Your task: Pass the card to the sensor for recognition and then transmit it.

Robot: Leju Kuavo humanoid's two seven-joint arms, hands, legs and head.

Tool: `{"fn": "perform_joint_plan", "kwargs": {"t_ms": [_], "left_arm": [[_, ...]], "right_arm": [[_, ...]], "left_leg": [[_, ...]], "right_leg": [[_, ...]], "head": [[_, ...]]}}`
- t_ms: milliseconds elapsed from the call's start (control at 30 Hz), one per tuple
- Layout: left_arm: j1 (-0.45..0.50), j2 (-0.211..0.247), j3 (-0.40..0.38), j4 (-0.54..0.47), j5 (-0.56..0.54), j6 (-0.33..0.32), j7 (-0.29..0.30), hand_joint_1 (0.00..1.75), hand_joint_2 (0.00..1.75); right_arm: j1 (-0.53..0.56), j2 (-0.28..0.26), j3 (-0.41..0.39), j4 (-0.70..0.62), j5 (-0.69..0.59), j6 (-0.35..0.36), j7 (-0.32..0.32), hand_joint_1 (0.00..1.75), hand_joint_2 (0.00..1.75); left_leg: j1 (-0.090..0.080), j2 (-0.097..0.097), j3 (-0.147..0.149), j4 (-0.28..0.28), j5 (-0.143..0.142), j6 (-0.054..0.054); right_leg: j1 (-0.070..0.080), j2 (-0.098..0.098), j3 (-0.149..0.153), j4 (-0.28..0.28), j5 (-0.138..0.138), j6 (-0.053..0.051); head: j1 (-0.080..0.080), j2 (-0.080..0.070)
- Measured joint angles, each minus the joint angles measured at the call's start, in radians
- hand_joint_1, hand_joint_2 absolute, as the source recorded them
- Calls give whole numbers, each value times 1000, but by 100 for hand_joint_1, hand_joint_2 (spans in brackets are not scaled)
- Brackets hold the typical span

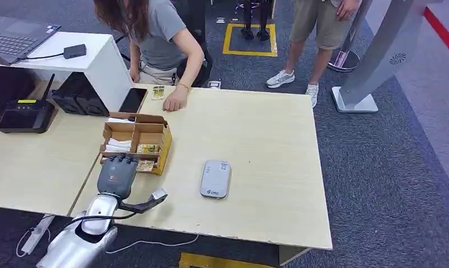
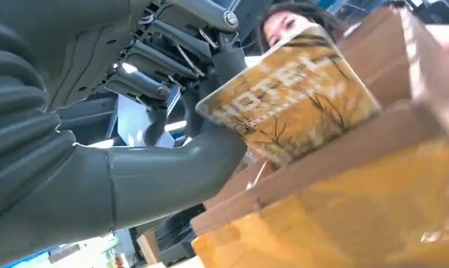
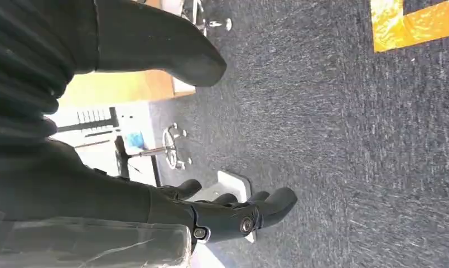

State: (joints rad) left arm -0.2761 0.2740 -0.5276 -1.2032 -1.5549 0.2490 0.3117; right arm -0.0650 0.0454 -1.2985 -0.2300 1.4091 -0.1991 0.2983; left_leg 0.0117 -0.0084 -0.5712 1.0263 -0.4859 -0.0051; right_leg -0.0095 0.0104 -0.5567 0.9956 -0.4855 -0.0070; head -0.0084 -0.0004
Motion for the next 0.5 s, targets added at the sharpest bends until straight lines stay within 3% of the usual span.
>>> {"fn": "perform_joint_plan", "kwargs": {"t_ms": [33,367,500], "left_arm": [[-1,-4,0,5,0,11,0,175,175],[-1,-30,0,42,0,70,8,175,175],[-1,-29,-2,46,0,96,43,175,175]], "right_arm": [[0,0,1,0,3,0,-2,0,175],[-1,0,16,0,8,5,-23,0,175],[-1,0,18,0,10,8,-23,0,175]], "left_leg": [[0,0,0,0,0,0],[0,0,0,0,0,0],[0,0,0,0,0,0]], "right_leg": [[0,0,0,0,0,0],[0,0,0,0,0,0],[0,0,0,0,0,0]], "head": [[0,0],[0,0],[0,0]]}}
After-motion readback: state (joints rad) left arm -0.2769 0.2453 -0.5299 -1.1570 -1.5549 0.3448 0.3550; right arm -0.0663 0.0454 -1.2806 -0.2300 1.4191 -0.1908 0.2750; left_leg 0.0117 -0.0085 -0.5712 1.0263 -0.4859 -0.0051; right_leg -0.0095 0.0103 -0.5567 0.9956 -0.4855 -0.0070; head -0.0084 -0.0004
